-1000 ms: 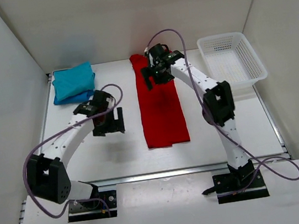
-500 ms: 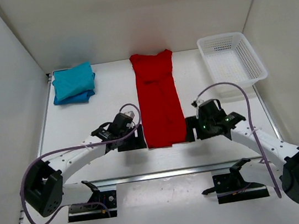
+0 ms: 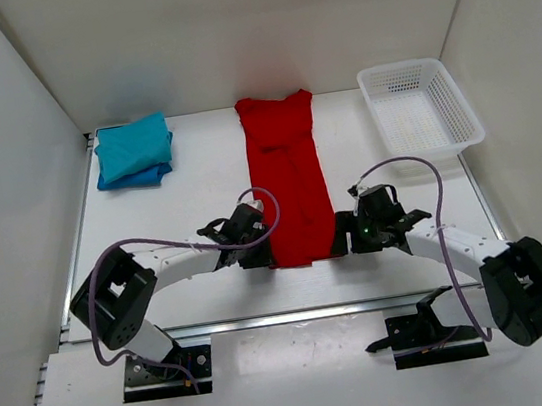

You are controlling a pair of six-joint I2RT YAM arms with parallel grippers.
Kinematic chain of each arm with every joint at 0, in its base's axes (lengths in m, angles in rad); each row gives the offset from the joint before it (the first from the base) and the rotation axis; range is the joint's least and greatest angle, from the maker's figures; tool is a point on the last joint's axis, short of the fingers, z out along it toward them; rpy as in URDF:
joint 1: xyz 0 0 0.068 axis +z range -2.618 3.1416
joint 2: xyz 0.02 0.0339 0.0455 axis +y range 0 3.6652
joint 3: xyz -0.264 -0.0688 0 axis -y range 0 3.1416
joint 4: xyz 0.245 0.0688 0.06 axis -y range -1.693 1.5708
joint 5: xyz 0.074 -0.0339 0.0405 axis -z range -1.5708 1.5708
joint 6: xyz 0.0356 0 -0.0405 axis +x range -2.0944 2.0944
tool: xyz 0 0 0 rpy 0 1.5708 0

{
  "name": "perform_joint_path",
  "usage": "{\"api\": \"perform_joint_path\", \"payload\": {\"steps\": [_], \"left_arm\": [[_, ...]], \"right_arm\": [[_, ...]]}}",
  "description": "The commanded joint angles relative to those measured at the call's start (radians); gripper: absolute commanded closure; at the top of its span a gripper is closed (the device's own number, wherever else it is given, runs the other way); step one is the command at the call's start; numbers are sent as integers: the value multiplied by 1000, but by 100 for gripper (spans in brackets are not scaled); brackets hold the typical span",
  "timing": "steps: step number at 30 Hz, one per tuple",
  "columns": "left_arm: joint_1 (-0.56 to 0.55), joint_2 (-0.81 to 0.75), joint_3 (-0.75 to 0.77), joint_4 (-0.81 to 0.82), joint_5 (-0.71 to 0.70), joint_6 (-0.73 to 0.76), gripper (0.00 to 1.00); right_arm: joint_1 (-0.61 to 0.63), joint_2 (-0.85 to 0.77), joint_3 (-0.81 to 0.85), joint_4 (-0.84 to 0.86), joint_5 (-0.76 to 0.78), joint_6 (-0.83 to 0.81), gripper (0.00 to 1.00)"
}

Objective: Fold and stack the t-shirts
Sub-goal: Grab the bottom of the folded rectangular tshirt with both arms

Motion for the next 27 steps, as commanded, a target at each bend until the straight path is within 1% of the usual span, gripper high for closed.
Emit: {"api": "perform_joint_path", "payload": {"steps": [1, 3, 4, 6, 7, 8, 9, 10, 11, 12, 13, 14, 17, 19, 20, 21, 23, 25, 27], "left_arm": [[-9, 1, 6, 25, -16, 15, 61], [-14, 7, -6, 44, -16, 23, 75], [-21, 22, -3, 51, -11, 26, 78], [-23, 44, 14, 42, -13, 31, 93], [-23, 62, 25, 39, -7, 44, 96], [-23, 70, 32, 30, -11, 44, 100], [-26, 72, 40, 18, -11, 51, 100], [-32, 67, 48, -1, -1, 51, 100], [-37, 58, 48, -15, -10, 49, 100], [-41, 34, 37, -44, -11, 49, 100], [-53, -5, 31, -76, -22, 43, 100], [-69, -26, 19, -94, -26, 35, 100], [-80, -170, -32, -192, -26, 35, 100], [-80, -218, -35, -231, -26, 38, 100], [-81, -241, -18, -260, -27, 43, 100], [-80, -241, -8, -269, -27, 49, 100], [-76, -220, 63, -286, -16, 52, 100], [-46, -204, 103, -266, 36, 58, 100], [-15, -168, 159, -254, 39, 63, 100]], "right_arm": [[21, 34, 23, 92, 30, 3, 36], [20, 67, 21, 90, 36, 8, 37], [21, 75, 10, 102, 39, 9, 39], [12, 98, 3, 139, 19, 8, 45], [10, 101, 7, 139, 10, 9, 48], [21, 121, 19, 121, 8, 9, 55], [26, 115, 25, 100, 4, 2, 68], [52, 106, 35, 86, 36, 5, 74], [66, 95, 45, 38, 62, 14, 90], [92, 69, 39, 2, 77, 16, 100], [105, 37, 41, -35, 87, 29, 100], [110, 19, 27, -51, 70, 46, 100], [129, -67, 6, -131, 6, 63, 100], [164, -110, 28, -196, 11, 85, 100], [162, -113, 38, -212, 18, 85, 100], [150, -109, 55, -218, -19, 71, 100], [115, -77, 93, -221, -33, 43, 100], [109, -40, 186, -223, -16, 2, 100], [68, 29, 262, -240, 19, -59, 100]]}}
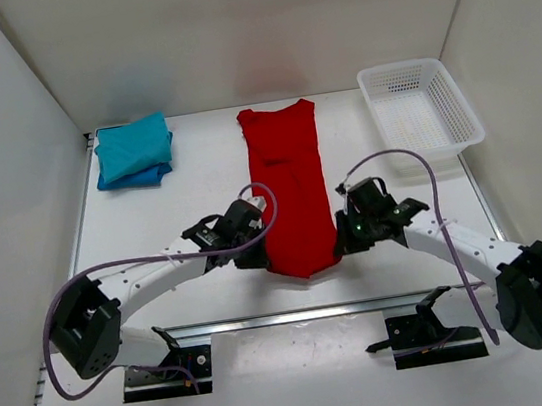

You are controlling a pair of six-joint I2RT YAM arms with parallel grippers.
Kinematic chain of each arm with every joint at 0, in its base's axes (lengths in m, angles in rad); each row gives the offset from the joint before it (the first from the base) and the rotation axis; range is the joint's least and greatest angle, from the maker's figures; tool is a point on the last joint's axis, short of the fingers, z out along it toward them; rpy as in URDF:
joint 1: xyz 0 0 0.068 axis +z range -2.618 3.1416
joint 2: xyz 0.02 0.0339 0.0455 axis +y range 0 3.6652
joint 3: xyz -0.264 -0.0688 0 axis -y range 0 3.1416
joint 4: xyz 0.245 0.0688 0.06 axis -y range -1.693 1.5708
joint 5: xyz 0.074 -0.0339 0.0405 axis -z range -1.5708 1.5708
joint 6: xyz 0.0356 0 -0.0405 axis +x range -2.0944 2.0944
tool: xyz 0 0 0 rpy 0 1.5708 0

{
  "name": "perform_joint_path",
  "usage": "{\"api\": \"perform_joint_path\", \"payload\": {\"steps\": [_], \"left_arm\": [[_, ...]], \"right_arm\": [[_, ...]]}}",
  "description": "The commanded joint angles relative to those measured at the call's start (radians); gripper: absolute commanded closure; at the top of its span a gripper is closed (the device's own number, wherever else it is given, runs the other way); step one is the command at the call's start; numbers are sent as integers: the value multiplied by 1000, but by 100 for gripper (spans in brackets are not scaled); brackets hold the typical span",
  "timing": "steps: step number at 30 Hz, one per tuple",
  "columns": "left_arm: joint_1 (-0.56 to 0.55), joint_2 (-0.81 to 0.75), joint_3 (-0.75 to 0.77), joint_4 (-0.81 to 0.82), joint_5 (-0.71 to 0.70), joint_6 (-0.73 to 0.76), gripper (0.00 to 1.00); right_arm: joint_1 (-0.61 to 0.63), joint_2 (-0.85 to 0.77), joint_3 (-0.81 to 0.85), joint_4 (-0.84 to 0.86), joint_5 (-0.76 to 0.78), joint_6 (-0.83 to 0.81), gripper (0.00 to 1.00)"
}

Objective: Fold and stack the t-shirts
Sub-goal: Grab the bottom of the folded rectangular tshirt with both arms, then fold the folded rectangular tshirt in 1/3 of the way

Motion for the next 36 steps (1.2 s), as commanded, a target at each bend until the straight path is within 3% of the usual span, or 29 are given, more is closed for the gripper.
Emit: {"api": "perform_joint_path", "payload": {"steps": [1, 12, 21, 36], "left_arm": [[61, 30, 108, 2, 14, 21, 100], [269, 344, 456, 103, -5, 66, 100], [365, 573, 721, 64, -3, 98, 100], [405, 748, 876, 132, 8, 121, 100]], "right_arm": [[-54, 66, 164, 6, 23, -93, 100], [-263, 443, 578, 78, -21, -207, 100], [-313, 745, 898, 57, -69, -247, 100], [-349, 900, 1052, 85, -72, -227, 100]]}}
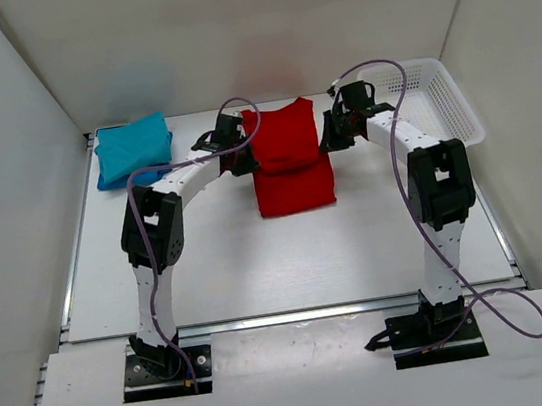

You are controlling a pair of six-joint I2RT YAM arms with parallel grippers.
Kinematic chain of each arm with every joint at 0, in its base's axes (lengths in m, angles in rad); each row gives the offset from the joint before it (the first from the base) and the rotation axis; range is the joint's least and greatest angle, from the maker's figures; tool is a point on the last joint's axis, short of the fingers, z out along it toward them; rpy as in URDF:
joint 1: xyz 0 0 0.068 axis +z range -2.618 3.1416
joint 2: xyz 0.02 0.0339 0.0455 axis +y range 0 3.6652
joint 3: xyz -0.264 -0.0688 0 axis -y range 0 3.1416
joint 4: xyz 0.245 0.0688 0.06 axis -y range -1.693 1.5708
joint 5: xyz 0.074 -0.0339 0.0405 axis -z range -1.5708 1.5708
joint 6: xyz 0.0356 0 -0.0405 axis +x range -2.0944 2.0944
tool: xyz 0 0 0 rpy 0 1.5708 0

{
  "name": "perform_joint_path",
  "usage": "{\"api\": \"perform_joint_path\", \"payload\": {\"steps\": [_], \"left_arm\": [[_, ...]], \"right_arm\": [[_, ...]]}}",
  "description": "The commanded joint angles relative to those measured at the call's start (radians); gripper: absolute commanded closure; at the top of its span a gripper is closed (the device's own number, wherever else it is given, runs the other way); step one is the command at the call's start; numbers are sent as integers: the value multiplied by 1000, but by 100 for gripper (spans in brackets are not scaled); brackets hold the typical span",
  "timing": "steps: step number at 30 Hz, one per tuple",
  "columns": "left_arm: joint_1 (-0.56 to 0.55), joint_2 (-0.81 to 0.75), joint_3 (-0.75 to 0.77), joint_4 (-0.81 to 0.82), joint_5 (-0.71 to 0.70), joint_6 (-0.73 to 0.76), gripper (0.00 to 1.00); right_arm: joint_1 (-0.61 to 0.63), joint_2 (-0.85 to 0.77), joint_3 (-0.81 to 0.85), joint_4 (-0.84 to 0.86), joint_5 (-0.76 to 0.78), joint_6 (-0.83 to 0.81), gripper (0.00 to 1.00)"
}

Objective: Fold and stack the t-shirts
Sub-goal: Fold the folded rectangular tshirt in 1/3 of the way

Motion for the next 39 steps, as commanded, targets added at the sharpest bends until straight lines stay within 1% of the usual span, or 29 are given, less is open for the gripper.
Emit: {"api": "perform_joint_path", "payload": {"steps": [1, 3, 4, 5, 6, 7, 8, 9, 11, 13, 15, 16, 17, 18, 19, 20, 23, 24, 25, 29, 31, 32, 36, 37, 38, 39], "left_arm": [[8, 12, 95, 14, -6, 35, 99], [9, 40, 106, 6, 4, 38, 83], [15, 41, 111, 18, 27, 47, 49], [14, 47, 109, 23, 36, 52, 12], [14, 52, 123, 24, 30, 55, 2], [14, 55, 132, 18, 23, 64, 1], [20, 55, 151, 5, 30, 69, 2], [20, 49, 165, -5, 21, 72, 2], [29, 26, 171, -35, 18, 90, 1], [38, -14, 140, -57, 6, 106, 2], [43, -69, 68, -72, 17, 110, 1], [48, -110, 9, -90, 21, 112, 1], [46, -132, -27, -83, 15, 107, 2], [46, -184, -114, -71, 20, 106, 1], [42, -234, -209, -54, 30, 98, 1], [45, -283, -281, -42, 38, 87, 1], [63, -366, -400, -39, 84, 46, 2], [57, -417, -461, -26, 87, 35, 2], [57, -464, -514, -19, 83, 31, 1], [66, -566, -598, -48, 26, 26, 1], [72, -595, -619, -57, 15, 26, 2], [80, -620, -637, -52, 18, 35, 1], [107, -657, -654, -80, -5, 37, 1], [112, -663, -654, -89, -12, 38, 1], [115, -678, -665, -94, -25, 52, 1], [120, -678, -667, -92, -31, 58, 1]], "right_arm": [[-18, 32, 91, 14, 1, -2, 100], [-19, 61, 129, -5, -2, -2, 100], [-23, 78, 141, -14, 11, 1, 95], [-29, 90, 157, -17, 14, -2, 83], [-33, 97, 161, -17, 15, 9, 74], [-36, 103, 166, -22, -4, 3, 62], [-38, 94, 175, -17, -14, 1, 53], [-36, 89, 184, -32, -12, 1, 48], [-27, 65, 204, -51, -5, -28, 34], [-16, 19, 176, -49, 24, -43, 33], [-9, -61, 72, -43, 28, -34, 33], [0, -92, 35, -39, -7, -28, 32], [11, -141, -42, -13, -26, -41, 32], [31, -185, -120, 15, -23, -37, 31], [54, -215, -142, 15, -23, -43, 31], [68, -218, -176, 29, -43, -46, 30], [129, -206, -217, 53, -83, -49, 30], [146, -200, -214, 75, -87, -45, 30], [155, -165, -205, 84, -103, -48, 29], [169, -62, -81, 96, -141, -32, 30], [166, 9, 3, 109, -155, -32, 30], [171, 26, 20, 104, -149, -25, 30], [157, 167, 198, 72, -147, -20, 30], [154, 205, 253, 49, -132, -17, 30], [152, 245, 275, 29, -121, -21, 30], [151, 270, 346, 27, -106, -34, 30]]}}
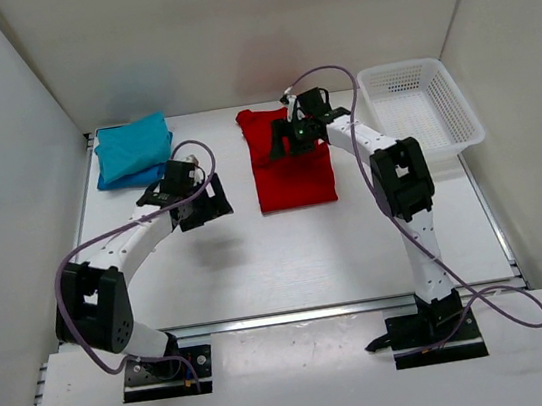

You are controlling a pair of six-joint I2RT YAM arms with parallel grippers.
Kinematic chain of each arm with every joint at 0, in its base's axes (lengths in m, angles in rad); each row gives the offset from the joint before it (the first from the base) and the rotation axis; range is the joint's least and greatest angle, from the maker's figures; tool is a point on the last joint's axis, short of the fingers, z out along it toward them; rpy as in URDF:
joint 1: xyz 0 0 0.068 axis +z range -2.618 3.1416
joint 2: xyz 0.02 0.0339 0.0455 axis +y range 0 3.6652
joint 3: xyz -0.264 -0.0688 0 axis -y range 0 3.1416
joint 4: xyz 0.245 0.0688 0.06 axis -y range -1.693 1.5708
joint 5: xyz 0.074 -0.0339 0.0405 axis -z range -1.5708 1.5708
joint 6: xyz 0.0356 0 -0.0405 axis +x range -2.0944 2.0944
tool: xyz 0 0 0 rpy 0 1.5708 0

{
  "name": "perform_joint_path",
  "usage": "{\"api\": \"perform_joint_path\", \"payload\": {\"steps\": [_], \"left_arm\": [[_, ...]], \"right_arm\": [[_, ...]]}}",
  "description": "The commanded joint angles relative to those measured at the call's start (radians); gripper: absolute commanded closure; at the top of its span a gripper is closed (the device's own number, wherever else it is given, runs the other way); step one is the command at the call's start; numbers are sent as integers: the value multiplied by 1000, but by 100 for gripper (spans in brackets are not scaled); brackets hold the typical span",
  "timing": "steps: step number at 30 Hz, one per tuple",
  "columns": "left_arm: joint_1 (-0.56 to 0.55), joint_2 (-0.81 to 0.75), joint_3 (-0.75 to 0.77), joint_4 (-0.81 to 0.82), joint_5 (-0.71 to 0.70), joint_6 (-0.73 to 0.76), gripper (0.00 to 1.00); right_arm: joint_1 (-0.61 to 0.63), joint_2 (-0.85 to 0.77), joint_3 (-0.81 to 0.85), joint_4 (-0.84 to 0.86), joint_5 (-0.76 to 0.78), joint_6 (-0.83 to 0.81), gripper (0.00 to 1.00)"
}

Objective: Fold and stack the t-shirts
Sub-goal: Fold the folded rectangular tshirt in 1/3 of the way

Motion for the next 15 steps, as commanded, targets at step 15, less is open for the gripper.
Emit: {"api": "perform_joint_path", "payload": {"steps": [15], "left_arm": [[-126, 182, 156, 34, -52, 70, 1]], "right_arm": [[-66, -195, 105, -211, 190, -80, 29]]}}
